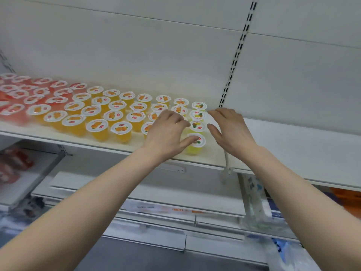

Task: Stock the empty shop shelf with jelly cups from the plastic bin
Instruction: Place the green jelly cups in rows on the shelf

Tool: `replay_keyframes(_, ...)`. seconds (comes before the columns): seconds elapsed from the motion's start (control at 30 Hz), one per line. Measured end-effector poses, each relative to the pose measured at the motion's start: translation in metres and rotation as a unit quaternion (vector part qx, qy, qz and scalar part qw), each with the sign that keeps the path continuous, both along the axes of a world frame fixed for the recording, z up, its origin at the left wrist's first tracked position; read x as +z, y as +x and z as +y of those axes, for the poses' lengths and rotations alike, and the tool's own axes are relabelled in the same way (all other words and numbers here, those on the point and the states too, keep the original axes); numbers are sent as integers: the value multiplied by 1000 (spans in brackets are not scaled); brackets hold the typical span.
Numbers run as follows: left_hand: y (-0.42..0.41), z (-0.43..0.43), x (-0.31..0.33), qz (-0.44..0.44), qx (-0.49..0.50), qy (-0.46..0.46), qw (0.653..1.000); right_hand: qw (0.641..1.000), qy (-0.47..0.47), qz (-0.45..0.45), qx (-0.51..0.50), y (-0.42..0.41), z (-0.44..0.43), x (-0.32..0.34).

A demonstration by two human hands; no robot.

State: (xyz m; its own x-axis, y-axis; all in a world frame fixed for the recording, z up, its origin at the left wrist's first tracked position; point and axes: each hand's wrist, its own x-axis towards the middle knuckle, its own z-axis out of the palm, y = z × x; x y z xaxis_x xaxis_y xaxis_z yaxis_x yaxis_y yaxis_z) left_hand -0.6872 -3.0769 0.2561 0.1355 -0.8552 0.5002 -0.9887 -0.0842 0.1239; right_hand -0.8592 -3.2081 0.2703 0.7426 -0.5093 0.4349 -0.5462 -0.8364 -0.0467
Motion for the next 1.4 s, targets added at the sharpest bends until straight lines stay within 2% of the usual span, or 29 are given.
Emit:
replay_keyframes(0.27, 45, 58, 27, -27, 73, -27, 997, 996, -22, -18, 85, 42, 33, 12)
replay_keyframes(0.53, 96, 168, 20, -54, 173, -43, 982, 976, -59, -10, 208, 124, 108, 15)
replay_keyframes(0.9, 198, 395, -11, -15, 319, -7, 948, 908, -84, -28, 409, 294, 293, -3)
replay_keyframes(1.17, 269, 546, -44, 12, 408, 9, 913, 870, -44, -18, 492, 409, 443, -42)
replay_keyframes(1.4, 321, 629, -98, 73, 466, 1, 882, 837, 5, 19, 547, 488, 527, -90)
